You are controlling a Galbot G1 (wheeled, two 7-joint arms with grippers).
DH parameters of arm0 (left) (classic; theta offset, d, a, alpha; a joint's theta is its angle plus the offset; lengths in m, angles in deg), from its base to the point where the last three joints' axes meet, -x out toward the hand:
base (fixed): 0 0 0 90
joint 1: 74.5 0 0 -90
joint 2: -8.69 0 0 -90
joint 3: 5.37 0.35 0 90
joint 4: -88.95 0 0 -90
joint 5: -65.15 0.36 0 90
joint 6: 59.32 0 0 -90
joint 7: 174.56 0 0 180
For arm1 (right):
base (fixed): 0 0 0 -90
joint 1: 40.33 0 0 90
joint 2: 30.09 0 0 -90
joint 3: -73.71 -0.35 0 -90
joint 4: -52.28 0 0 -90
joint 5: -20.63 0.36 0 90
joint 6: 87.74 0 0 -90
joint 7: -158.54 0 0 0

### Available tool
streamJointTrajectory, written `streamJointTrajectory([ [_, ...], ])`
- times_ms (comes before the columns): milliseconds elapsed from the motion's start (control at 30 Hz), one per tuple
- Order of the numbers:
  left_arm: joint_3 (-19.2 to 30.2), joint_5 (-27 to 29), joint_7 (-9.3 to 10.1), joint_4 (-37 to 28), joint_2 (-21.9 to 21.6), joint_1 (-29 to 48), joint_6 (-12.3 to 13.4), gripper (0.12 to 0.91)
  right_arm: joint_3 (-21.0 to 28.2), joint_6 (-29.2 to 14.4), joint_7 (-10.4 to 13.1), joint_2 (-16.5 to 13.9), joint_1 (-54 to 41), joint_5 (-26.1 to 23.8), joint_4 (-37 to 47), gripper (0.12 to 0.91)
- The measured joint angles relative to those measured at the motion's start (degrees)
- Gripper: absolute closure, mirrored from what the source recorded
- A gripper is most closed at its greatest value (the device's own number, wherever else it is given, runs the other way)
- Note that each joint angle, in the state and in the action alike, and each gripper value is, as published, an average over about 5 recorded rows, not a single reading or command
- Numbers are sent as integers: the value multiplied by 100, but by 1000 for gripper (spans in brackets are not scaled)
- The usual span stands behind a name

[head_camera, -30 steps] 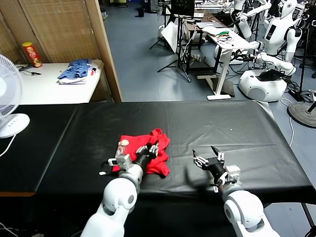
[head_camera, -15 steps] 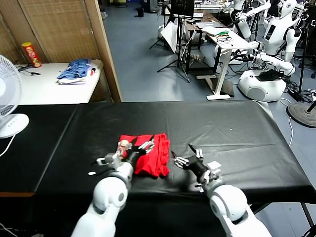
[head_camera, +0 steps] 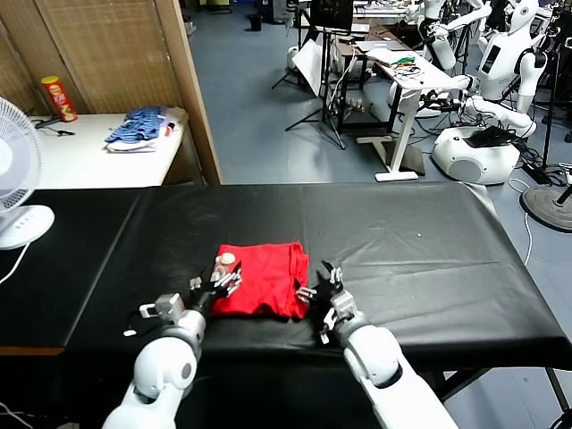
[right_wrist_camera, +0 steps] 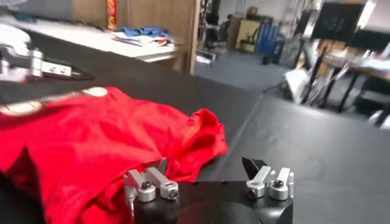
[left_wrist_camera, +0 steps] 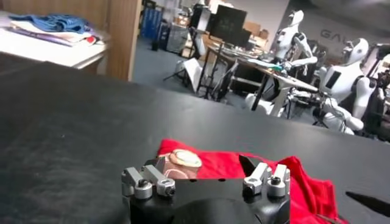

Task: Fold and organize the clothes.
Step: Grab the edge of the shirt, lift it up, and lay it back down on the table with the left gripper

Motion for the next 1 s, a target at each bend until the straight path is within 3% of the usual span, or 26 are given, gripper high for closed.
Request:
streamJointTrajectory([
  [267,-268,-1066,88,-163,109,25,-47,232,-493,-2,-38,-142,299,1059,-726,227],
  [567,-455,-1788,104,-336,125,59,37,238,-779,2,-39,-151,601,1241,-1226,227],
  [667,-477,-1949,117,-357,129,56,36,317,-802,4,-38,-130,631,1245,-1291,227],
  [1000,-506,-1870,247,-343,112,29,-5,846,-937,57,52,-97,770,1227,-1437,227],
])
